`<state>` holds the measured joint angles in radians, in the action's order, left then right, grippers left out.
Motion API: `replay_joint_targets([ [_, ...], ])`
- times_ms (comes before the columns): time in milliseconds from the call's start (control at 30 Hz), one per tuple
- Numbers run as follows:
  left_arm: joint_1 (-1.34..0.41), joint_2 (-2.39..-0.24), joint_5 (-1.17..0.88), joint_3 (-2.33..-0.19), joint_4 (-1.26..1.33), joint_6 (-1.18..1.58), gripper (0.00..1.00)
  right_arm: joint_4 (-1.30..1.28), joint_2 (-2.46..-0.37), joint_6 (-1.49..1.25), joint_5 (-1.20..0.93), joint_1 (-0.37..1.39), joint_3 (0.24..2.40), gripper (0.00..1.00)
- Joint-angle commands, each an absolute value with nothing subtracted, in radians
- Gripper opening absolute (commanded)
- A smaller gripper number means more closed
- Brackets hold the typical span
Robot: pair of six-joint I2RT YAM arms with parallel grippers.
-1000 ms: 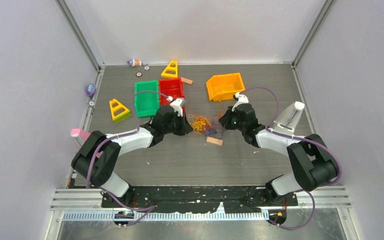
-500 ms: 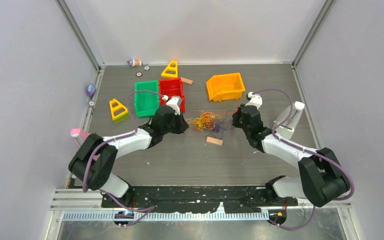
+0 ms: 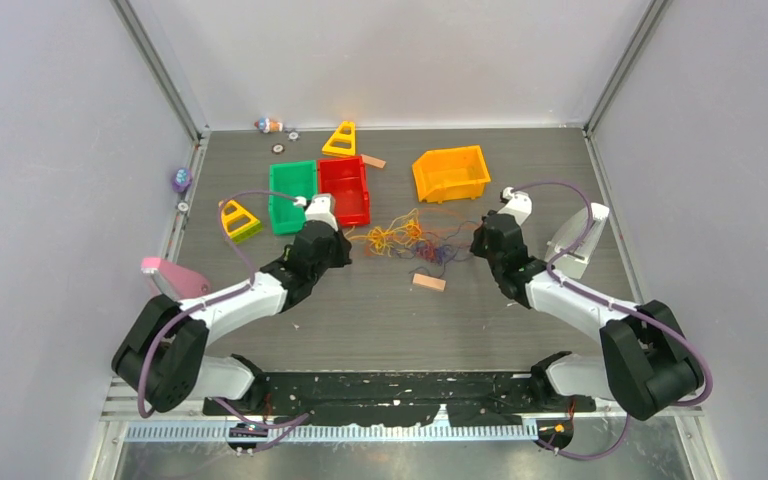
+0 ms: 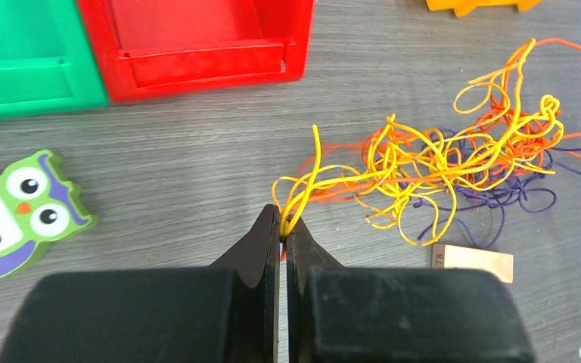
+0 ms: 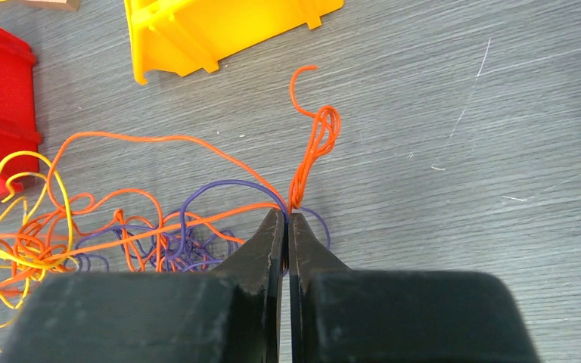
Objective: Untangle the cables
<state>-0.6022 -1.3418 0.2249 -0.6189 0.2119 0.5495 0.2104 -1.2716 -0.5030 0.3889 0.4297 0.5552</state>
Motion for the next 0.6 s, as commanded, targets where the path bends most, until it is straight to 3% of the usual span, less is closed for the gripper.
replay_joint_targets([
  [0,-0.596,-1.304,0.349,-0.603,0.224,0.562,0.00,0.229,-1.215,-0.520,0.491,0.419,0.539,0.05],
  [100,-0.595,-1.343,0.189,-0.621,0.268,0.506,0.00,0.253,-1.206,-0.505,0.464,0.419,0.529,0.07],
  [167,-0.597,-1.378,0.028,-0.649,0.299,0.468,0.00,0.278,-1.199,-0.460,0.399,0.421,0.522,0.15],
  [233,-0.603,-1.411,-0.077,-0.651,0.344,0.465,0.00,0.365,-1.188,-0.432,0.326,0.424,0.493,0.56],
  [300,-0.607,-1.434,-0.107,-0.660,0.356,0.465,0.00,0.452,-1.186,-0.402,0.235,0.425,0.464,0.72],
  [567,-0.610,-1.488,-0.142,-0.716,0.301,0.462,0.00,0.419,-1.347,-0.313,0.023,0.489,0.592,0.78],
])
